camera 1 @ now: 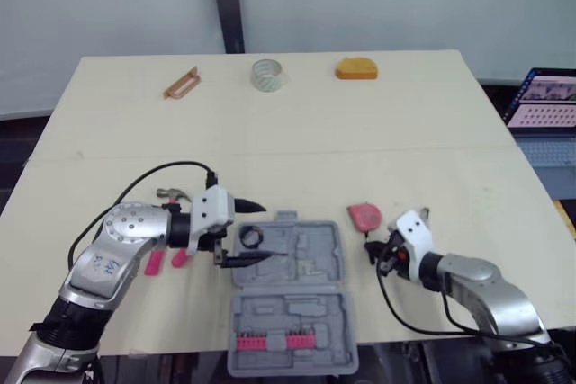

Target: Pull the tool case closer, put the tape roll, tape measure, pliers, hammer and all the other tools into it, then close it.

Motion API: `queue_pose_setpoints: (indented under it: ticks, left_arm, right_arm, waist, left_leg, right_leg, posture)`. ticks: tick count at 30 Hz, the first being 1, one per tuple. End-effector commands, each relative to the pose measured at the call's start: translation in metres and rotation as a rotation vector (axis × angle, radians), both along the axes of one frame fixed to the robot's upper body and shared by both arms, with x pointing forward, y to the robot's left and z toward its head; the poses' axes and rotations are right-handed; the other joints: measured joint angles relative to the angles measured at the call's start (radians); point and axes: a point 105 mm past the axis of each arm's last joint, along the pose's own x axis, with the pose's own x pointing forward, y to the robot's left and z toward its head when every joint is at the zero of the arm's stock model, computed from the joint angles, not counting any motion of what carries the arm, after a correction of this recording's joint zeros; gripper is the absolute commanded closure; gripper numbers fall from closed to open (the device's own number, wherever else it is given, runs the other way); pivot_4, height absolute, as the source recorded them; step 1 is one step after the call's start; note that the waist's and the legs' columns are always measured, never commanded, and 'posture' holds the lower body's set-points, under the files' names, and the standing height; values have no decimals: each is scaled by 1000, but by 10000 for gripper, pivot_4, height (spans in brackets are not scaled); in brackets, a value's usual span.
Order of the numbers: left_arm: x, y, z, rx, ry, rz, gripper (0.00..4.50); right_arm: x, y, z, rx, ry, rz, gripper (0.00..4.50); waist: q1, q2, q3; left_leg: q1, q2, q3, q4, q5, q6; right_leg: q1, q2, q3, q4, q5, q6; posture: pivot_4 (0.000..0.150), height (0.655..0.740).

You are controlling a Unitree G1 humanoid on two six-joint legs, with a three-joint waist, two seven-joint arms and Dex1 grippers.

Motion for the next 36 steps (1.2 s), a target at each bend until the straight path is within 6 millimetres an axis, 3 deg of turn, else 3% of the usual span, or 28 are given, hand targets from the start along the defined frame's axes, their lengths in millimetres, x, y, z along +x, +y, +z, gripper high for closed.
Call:
queue_pose_setpoints:
  ticks: [1, 9, 16, 22, 30, 33, 36]
  left_arm:
    - [-8, -1, -4, 20, 8, -53, 0]
    - [-18, 0, -10, 37, 52, -103, 0]
    - [-26, 0, -14, 42, 75, -128, 0]
    - [-29, 0, -16, 44, 84, -136, 0]
    - [-29, -1, -15, 33, 76, -128, 0]
    - [-28, -2, -13, 18, 62, -127, 0]
    - [-31, -3, -13, 4, 50, -133, 0]
  right_arm:
    - [-24, 3, 0, 23, 56, 50, 44329]
    - [-77, 7, -11, 44, 187, 103, 44329]
    - [-105, 8, -23, 77, 279, 91, 44329]
    - [-114, 12, -26, 98, 313, 103, 44329]
    - [-109, 11, -20, 107, 302, 132, 44329]
    - [-110, 9, -11, 124, 303, 177, 36706]
    - [-110, 3, 2, 116, 296, 242, 22759]
  waist:
    - [6, 0, 0]
    - [22, 0, 0]
    - [22, -1, 0]
    - [22, -1, -1]
    - [22, -1, -1]
    - [22, -1, -1]
    - [23, -1, -1]
  left_leg:
    - [0, 0, 0, 0, 0, 0]
    - [0, 0, 0, 1, 0, 0]
    - [0, 0, 0, 1, 0, 0]
    - [0, 0, 0, 1, 0, 0]
    - [1, 0, 0, 1, 0, 0]
    - [0, 0, 0, 1, 0, 0]
    - [0, 0, 0, 1, 0, 0]
  right_leg:
    - [0, 0, 0, 0, 0, 0]
    - [0, 0, 0, 0, 0, 0]
    - [0, 0, 1, 0, 0, 0]
    - [1, 0, 1, 0, 0, 0]
    - [1, 0, 1, -1, 0, 0]
    - [1, 0, 1, -1, 0, 0]
    - [1, 0, 1, -1, 0, 0]
  posture:
    - [1500, 7400]
    - [1500, 7400]
    - [1500, 7400]
    - [1500, 7400]
    - [1500, 7400]
    - [1500, 7400]
    - [1500, 7400]
